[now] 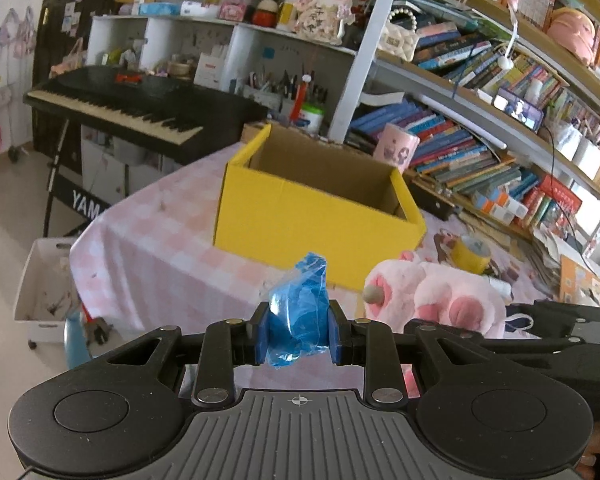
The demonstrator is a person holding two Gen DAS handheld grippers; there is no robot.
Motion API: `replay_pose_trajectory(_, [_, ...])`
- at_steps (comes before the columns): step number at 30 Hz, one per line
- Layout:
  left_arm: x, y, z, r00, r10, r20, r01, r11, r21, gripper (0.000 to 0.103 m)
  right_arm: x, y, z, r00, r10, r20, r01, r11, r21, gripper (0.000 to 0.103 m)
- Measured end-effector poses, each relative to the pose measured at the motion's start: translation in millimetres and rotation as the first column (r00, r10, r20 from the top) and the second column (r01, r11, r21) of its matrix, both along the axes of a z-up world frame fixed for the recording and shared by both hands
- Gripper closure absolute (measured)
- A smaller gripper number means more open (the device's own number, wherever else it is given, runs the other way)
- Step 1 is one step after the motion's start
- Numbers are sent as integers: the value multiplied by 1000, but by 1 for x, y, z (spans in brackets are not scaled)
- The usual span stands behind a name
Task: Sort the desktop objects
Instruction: 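Carry the pig and blue bag with both tools over the yellow box, then open both tools to drop the pig and blue bag into the box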
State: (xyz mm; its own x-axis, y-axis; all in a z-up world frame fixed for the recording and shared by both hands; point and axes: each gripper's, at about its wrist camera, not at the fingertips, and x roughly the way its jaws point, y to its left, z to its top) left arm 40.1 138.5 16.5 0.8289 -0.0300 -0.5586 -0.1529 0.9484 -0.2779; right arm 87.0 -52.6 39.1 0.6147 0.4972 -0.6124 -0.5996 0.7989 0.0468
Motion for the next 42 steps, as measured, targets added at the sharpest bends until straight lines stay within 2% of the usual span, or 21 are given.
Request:
replay_pose_trajectory(7, [36,-1,18,998,25,56,-26,999,18,77,34,-1,17,997,23,80,-26,999,44,44])
replay_pose_trajectory(15, [88,-8,44,991,42,129,-52,996,77,77,92,2,46,987,20,157,-36,994,102,44])
replay_pose_trajectory(21, [123,-8,48,985,83,150,-95,992,78,77,133,6,48,984,45,175,-60,995,81,44])
replay_pose_trajectory(30, [181,-13,31,991,89,96,-98,990,103,77,198,25,29,985,95,145,-98,995,13,43])
replay_pose_trajectory(37, [231,-12,4,996,89,-3,-87,982,170,77,245,44,2,984,157,87,-150,985,-83,43])
replay_pose_trajectory(42, [256,-12,-17,993,92,-79,-74,974,212,77,266,61,-18,975,216,57,-202,962,-186,43])
